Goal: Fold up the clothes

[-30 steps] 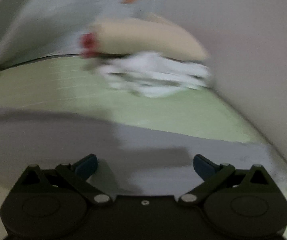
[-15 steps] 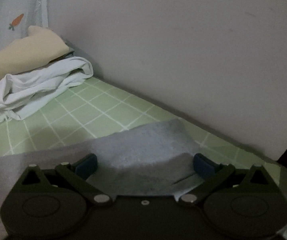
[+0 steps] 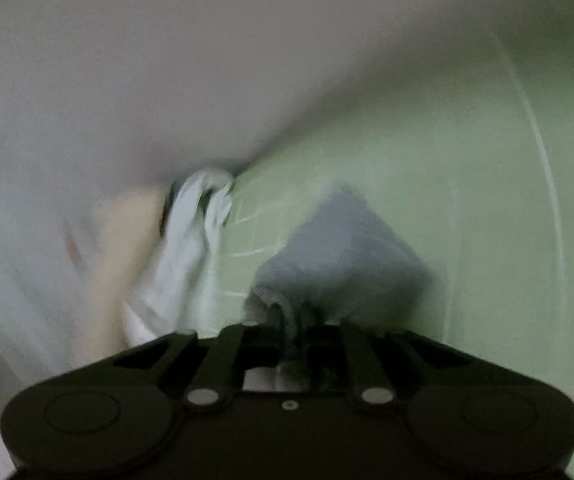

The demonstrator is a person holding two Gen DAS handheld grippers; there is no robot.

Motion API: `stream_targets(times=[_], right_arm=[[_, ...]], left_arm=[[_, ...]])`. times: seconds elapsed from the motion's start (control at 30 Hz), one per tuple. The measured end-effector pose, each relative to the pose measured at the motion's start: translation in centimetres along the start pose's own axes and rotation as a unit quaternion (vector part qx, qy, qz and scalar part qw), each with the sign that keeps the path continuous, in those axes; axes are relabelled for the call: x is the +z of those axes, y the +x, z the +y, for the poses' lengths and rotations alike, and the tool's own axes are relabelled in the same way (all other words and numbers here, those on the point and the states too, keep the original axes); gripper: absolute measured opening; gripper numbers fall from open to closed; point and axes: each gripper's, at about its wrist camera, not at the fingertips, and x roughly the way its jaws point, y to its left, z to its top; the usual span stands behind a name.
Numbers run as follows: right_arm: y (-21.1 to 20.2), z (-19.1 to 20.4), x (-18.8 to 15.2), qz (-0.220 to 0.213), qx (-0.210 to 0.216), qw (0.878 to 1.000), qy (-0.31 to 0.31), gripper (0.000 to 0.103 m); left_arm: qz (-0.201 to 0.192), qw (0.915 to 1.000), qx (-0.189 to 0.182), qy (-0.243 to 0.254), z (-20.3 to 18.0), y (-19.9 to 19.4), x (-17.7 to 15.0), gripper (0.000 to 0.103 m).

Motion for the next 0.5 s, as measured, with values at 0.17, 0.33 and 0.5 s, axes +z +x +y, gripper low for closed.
stream_targets(times=[0.17,0.33,0.5], right_arm=[[1.3,-2.3,-4.7,0.060,0.066,0.985,0.147,0.005],[3.9,-0.3,-11.4,0.176,0.070,0.971,0.143,0.005],[6.9,4.8,-19.6,0.311,0.094,0.939,0.115,0.005]], left_arm=[[0.005,0.9989,-0.031,-0.034,1.5,0.7,-0.1,0.103],[0.000,0.9979,-0.049,-0.043,1.8,0.8,-0.2,0.103],[-0.014,0.9977,-0.059,-0.030,1.9,0.9,-0.3,0.103]])
